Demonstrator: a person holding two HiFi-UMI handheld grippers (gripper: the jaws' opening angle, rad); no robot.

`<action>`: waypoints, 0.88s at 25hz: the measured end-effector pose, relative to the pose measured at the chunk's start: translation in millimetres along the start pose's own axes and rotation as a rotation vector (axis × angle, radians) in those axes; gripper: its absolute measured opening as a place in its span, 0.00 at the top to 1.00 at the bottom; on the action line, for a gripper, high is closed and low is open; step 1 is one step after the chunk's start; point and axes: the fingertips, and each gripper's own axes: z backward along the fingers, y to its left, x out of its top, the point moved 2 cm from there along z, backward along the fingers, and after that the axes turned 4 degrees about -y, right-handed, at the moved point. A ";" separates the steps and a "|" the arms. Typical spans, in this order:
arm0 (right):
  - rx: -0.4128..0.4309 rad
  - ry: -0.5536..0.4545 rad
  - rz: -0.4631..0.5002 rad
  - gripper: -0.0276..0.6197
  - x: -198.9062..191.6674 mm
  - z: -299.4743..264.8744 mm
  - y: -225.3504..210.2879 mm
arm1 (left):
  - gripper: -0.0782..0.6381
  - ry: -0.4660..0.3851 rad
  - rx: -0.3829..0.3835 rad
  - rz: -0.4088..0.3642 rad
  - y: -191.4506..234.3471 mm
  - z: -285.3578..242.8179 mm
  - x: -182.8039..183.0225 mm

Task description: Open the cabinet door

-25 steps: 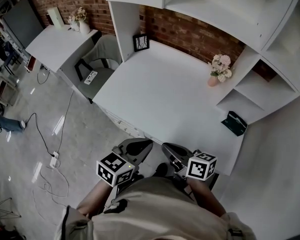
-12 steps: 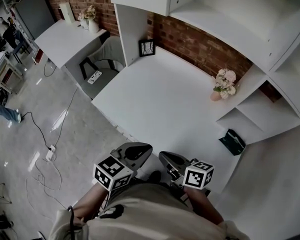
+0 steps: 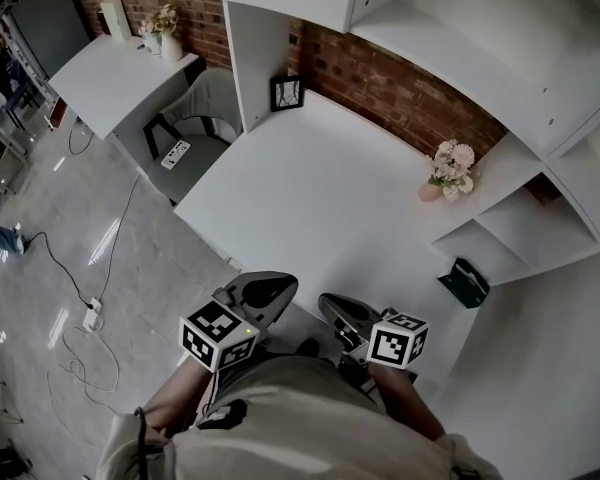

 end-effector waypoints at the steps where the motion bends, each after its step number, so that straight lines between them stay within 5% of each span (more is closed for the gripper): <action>1: -0.009 -0.011 0.007 0.91 3.9 -5.6 1.6 | 0.86 -0.004 -0.009 -0.004 7.1 1.7 3.3; 22: -0.147 -0.064 0.113 0.91 45.5 -86.4 21.5 | 0.86 -0.050 -0.092 0.038 108.8 36.1 28.0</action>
